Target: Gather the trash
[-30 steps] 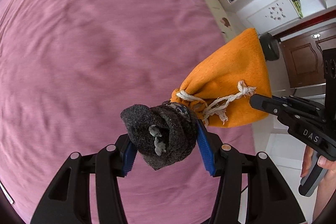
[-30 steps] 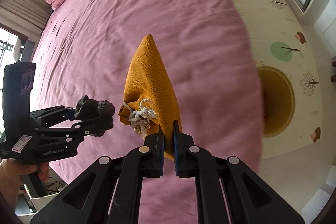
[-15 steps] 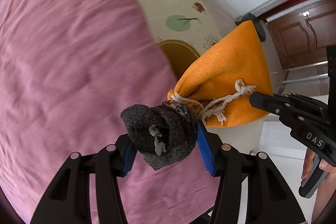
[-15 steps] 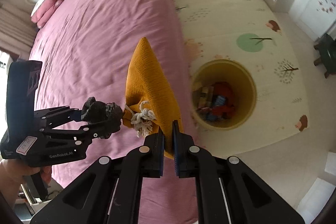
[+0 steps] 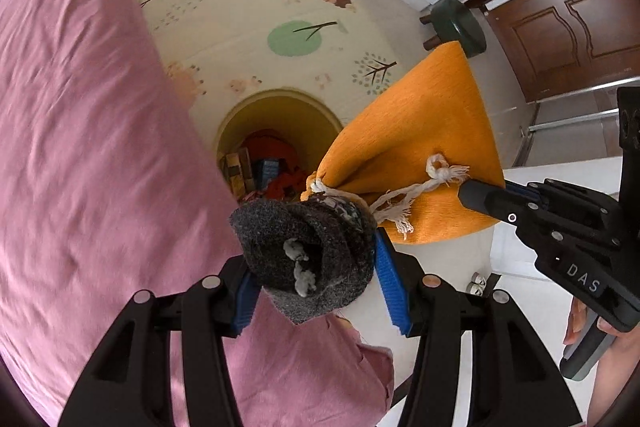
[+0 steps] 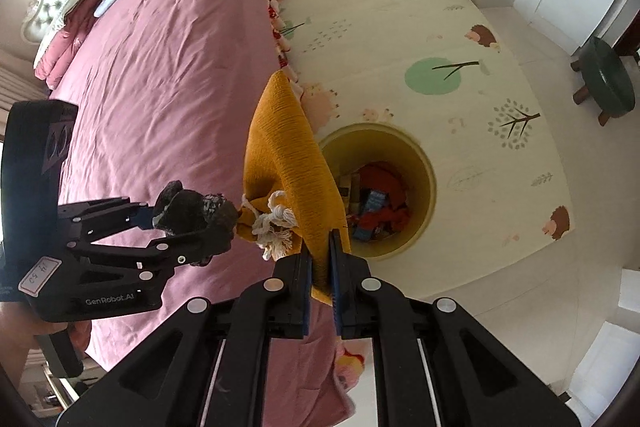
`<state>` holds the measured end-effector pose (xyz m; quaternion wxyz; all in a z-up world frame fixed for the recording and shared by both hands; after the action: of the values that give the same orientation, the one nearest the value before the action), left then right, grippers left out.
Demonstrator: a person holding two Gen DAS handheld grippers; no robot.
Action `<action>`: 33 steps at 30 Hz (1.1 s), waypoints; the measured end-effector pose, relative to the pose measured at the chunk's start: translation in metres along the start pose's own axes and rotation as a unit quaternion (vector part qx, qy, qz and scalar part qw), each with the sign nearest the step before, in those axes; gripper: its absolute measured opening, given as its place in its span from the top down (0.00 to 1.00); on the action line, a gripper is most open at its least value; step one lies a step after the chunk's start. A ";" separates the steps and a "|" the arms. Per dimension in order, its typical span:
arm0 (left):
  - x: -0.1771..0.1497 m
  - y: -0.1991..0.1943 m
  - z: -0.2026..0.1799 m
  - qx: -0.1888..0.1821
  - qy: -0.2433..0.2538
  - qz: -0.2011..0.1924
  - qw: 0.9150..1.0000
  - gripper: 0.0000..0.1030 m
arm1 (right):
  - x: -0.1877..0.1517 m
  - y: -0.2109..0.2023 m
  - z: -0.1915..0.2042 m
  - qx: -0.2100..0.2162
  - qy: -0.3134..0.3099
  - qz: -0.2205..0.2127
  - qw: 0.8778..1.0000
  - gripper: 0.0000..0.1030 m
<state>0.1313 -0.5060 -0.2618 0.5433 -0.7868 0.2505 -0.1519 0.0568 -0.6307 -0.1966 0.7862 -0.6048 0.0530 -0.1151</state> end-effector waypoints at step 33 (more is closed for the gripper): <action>-0.023 -0.030 0.014 0.065 0.026 -0.022 0.997 0.23 | 0.003 -0.001 0.030 0.017 -0.019 0.012 1.000 0.64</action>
<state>0.1266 -0.4738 -0.2378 0.5829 -0.7512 0.2364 -0.2000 0.0664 -0.6034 -0.1873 0.7984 -0.5930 0.0434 -0.0951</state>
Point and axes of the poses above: each gripper's, at about its wrist camera, not at the fingertips, and y roughly the way its jaws point, z to its left, x to its top, the point moved 4 cm from there along y, roughly the way its jaws point, and after that the axes turned 6 degrees about z, right-handed, at the moved point
